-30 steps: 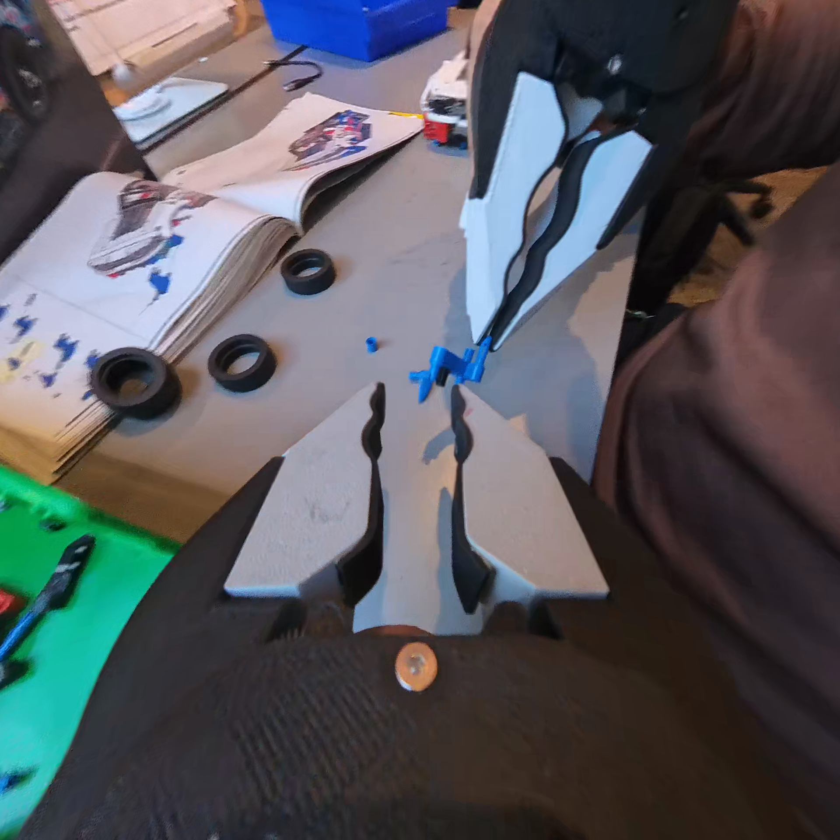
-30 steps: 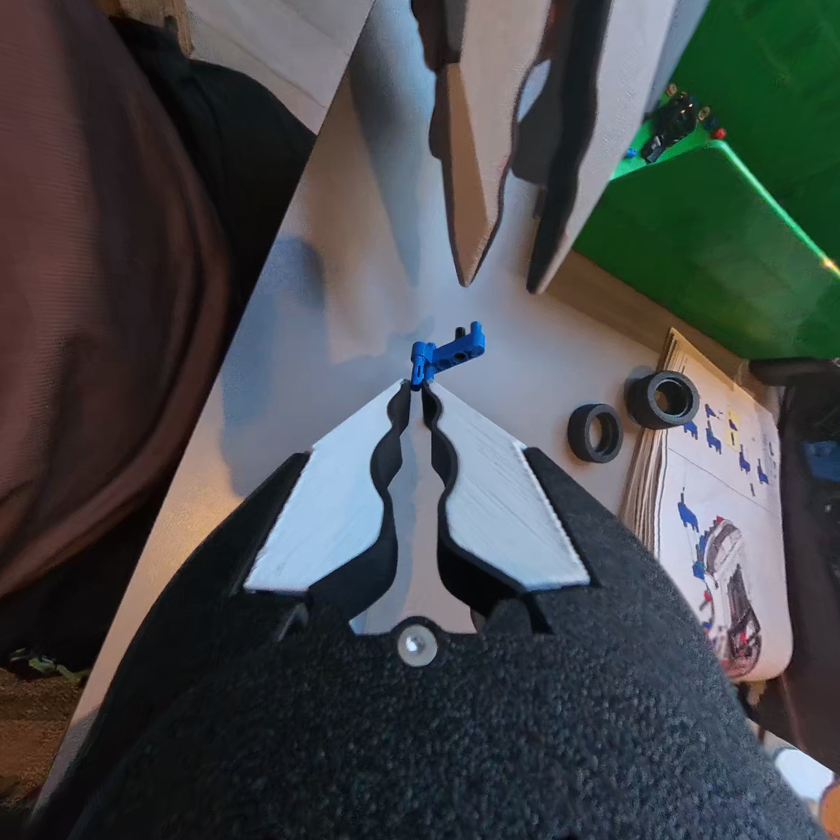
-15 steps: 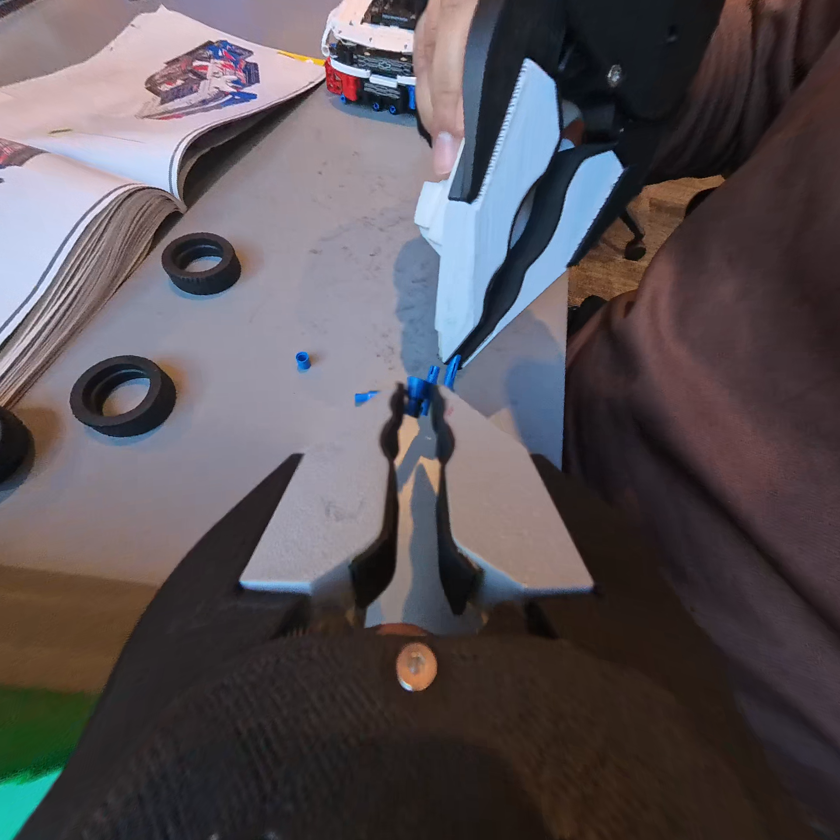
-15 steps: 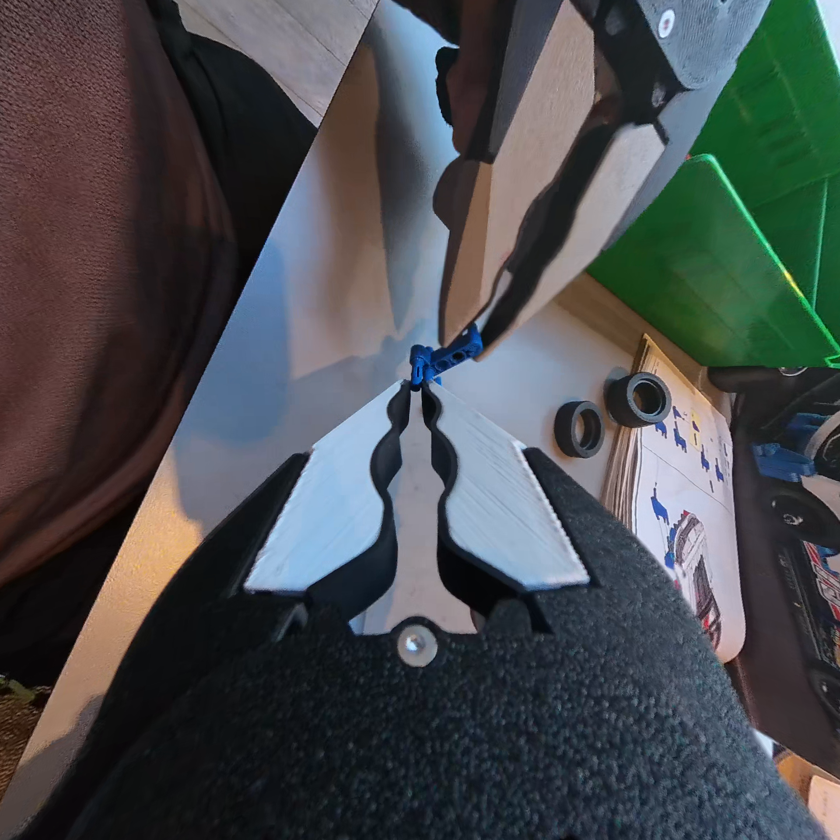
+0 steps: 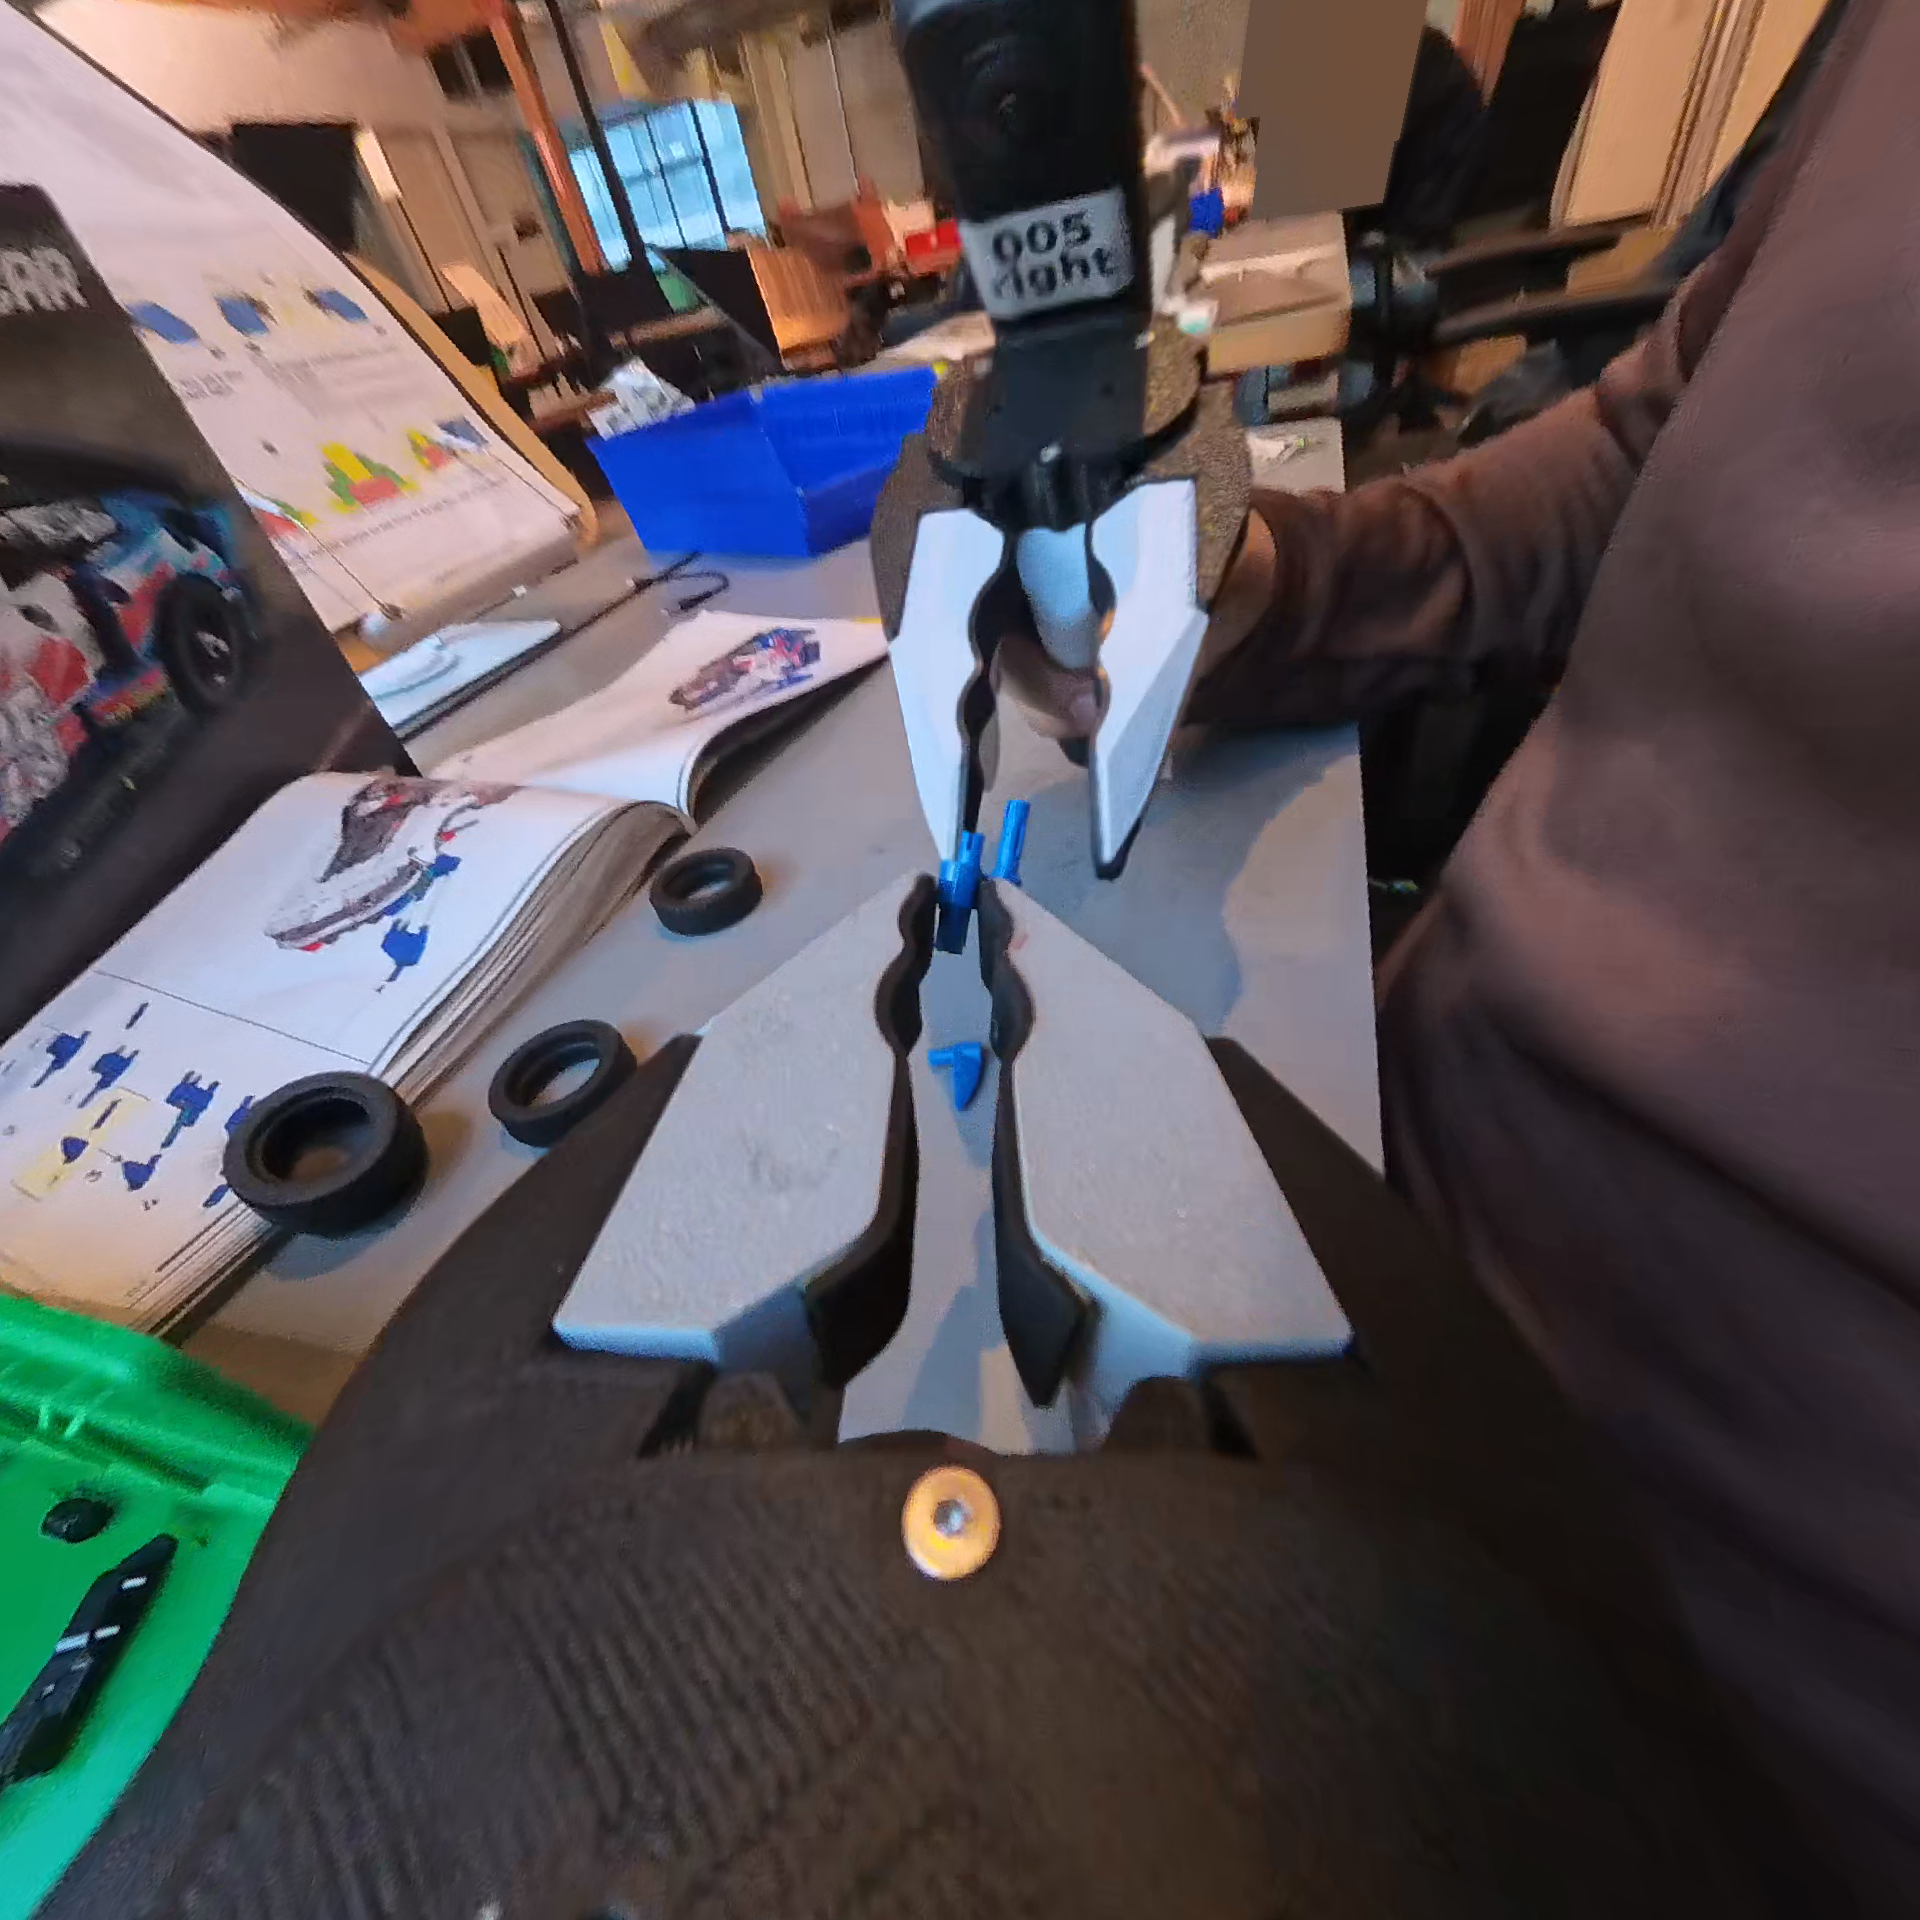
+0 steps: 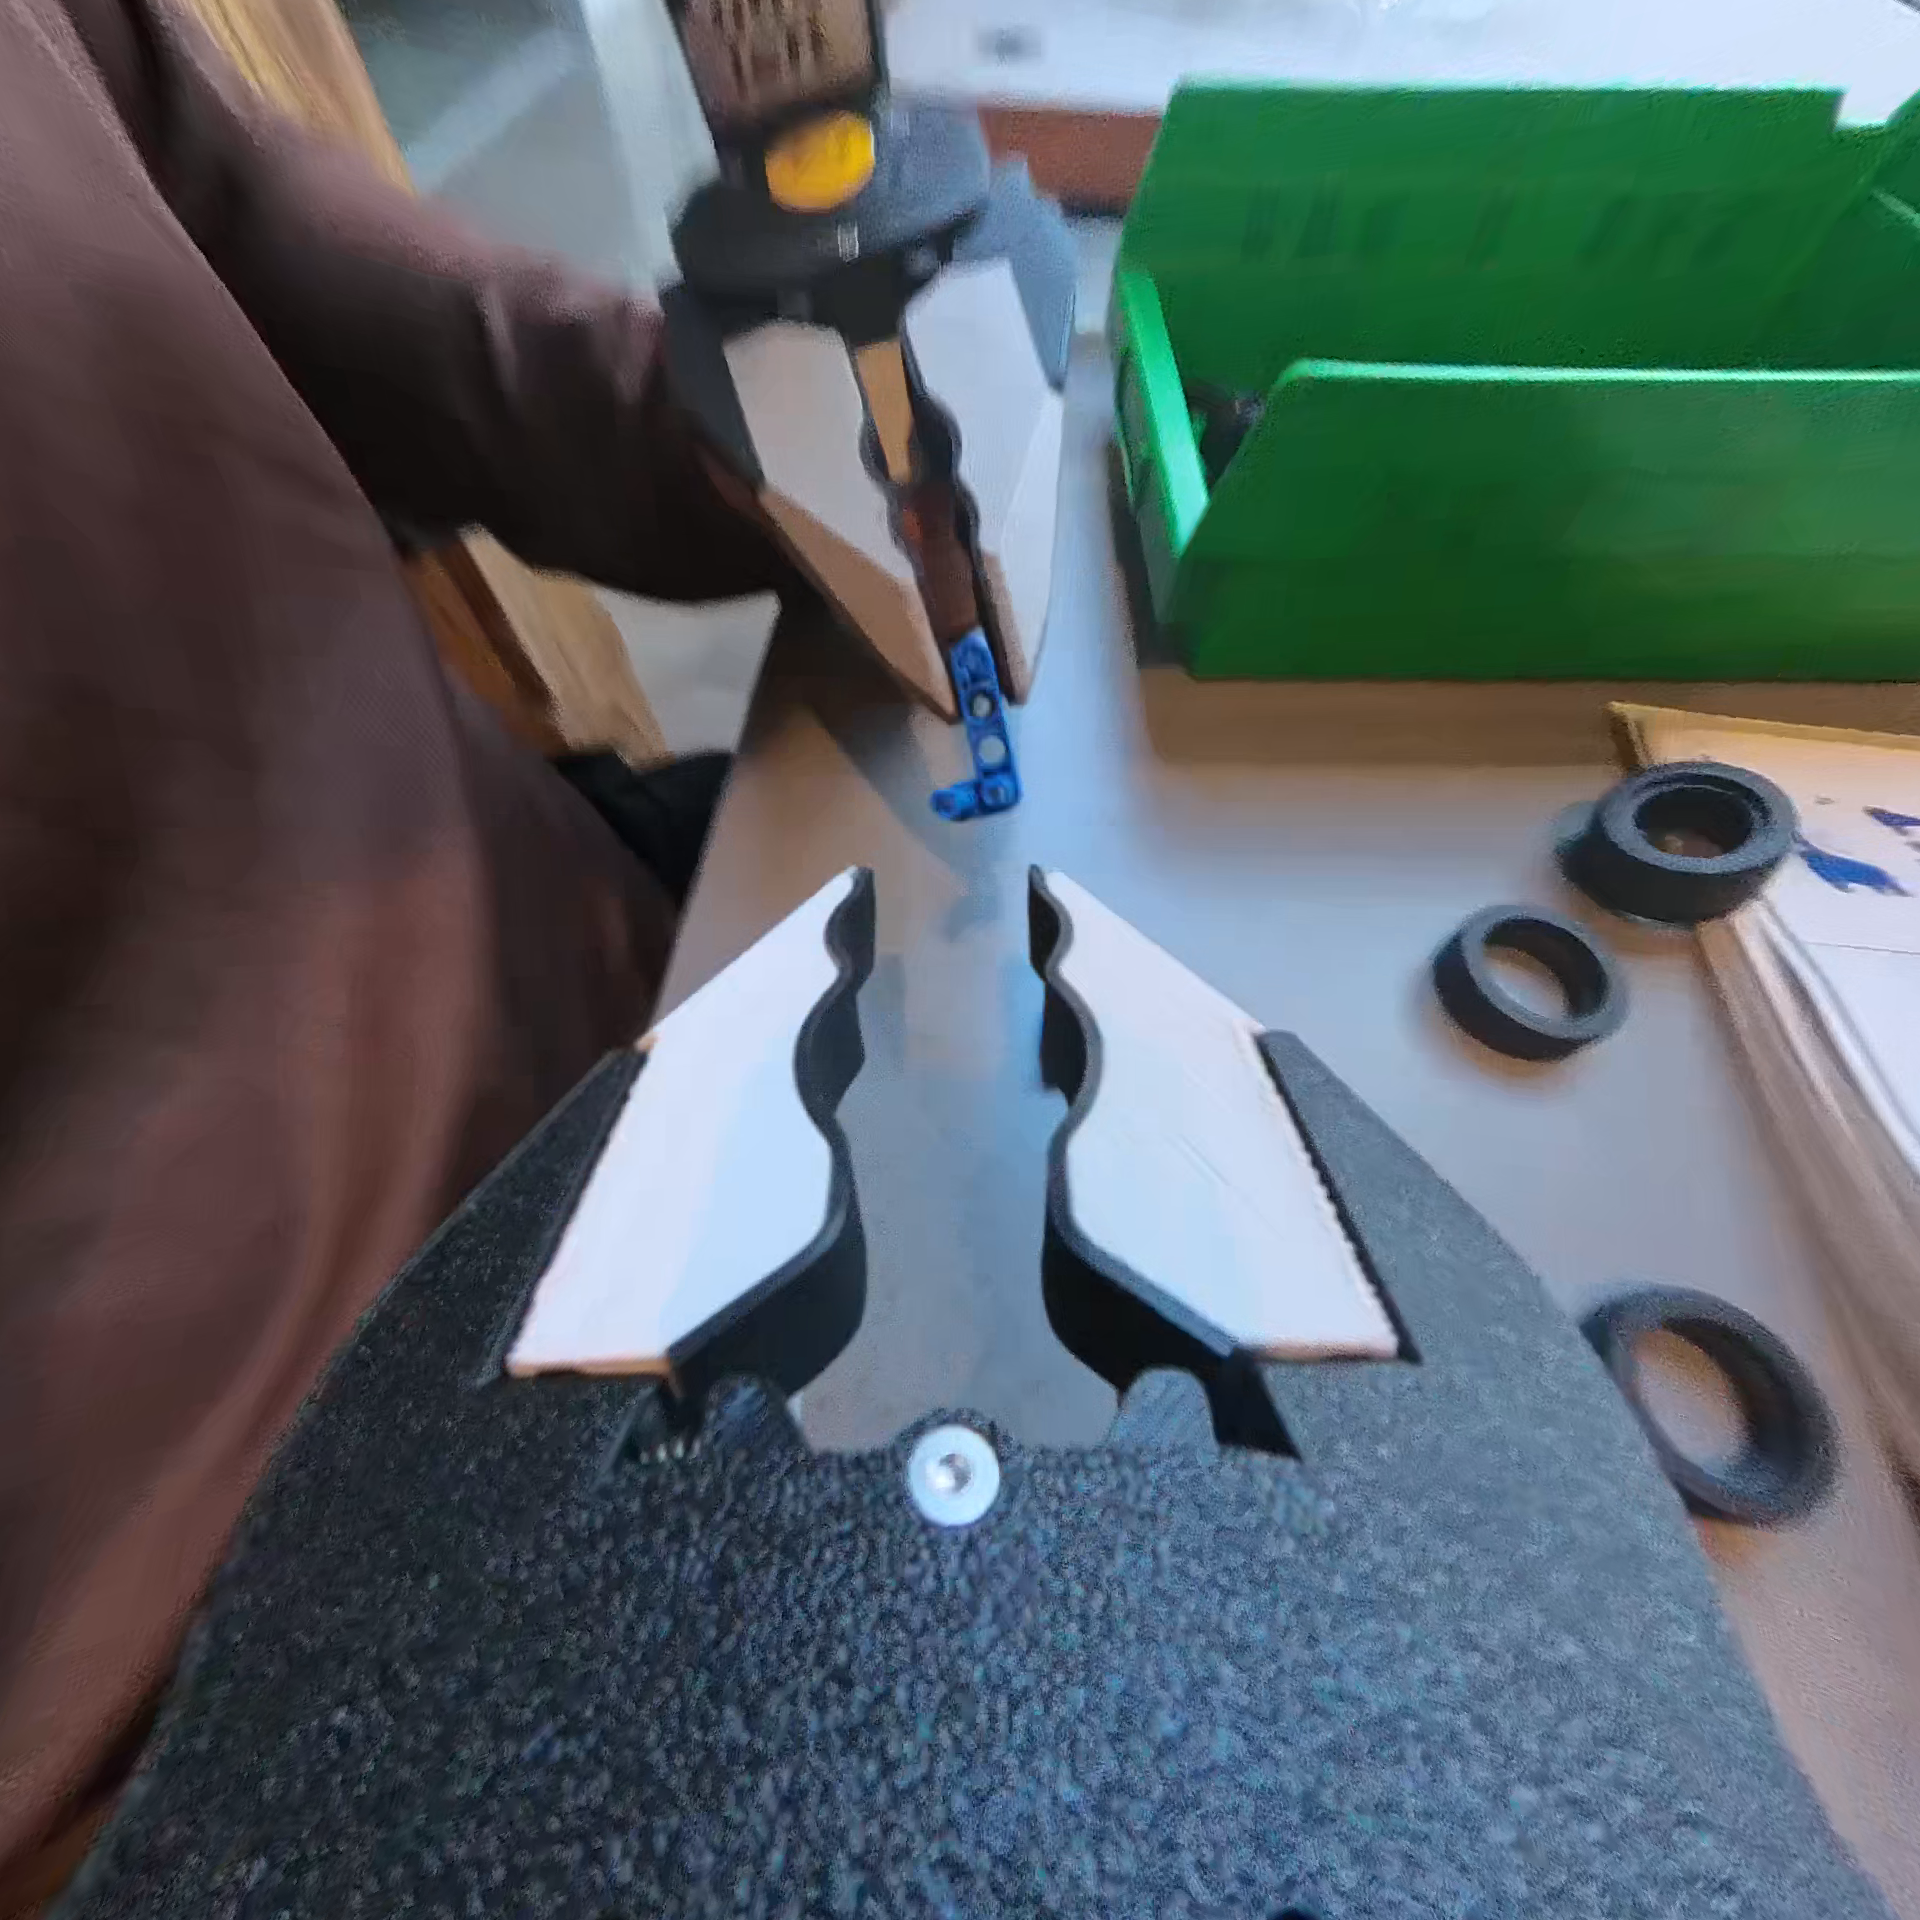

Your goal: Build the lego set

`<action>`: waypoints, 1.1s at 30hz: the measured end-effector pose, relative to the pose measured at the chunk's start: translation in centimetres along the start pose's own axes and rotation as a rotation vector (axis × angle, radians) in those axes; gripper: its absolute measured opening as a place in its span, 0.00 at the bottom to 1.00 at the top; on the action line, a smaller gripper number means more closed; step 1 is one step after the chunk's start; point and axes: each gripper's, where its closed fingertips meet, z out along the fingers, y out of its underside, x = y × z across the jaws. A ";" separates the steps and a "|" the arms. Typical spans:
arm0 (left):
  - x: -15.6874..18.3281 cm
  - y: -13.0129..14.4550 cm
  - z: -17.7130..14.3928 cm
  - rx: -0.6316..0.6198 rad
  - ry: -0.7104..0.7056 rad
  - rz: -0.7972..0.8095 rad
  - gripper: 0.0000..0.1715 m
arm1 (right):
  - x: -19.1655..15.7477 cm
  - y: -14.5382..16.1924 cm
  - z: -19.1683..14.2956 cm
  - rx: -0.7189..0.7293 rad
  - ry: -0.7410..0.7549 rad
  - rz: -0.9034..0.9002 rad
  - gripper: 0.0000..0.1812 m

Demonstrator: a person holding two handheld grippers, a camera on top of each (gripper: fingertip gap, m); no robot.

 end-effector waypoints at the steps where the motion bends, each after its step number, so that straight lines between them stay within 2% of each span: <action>1: -0.1 -0.1 -0.1 0.019 -0.006 -0.005 0.03 | -0.1 -0.7 -0.2 0.052 -0.029 0.044 0.17; 5: 0.2 -0.7 -0.3 0.072 0.005 -0.013 0.03 | 0.4 -1.9 -0.3 0.130 -0.039 0.112 0.18; 10: 0.1 -0.9 -0.2 0.087 -0.003 -0.011 0.03 | 0.1 -2.5 0.4 0.155 -0.033 0.048 0.16; 17: 0.0 -0.8 -0.1 0.085 -0.005 -0.021 0.03 | 0.5 -1.7 1.6 0.120 0.050 -0.044 0.09; 29: -2.2 -0.8 -0.5 0.105 -0.096 -0.072 0.02 | 2.4 -0.7 0.9 0.143 0.061 0.090 0.10; 33: -2.0 -0.7 -0.4 0.093 -0.080 -0.058 0.03 | 3.3 0.4 0.0 0.112 0.093 0.109 0.11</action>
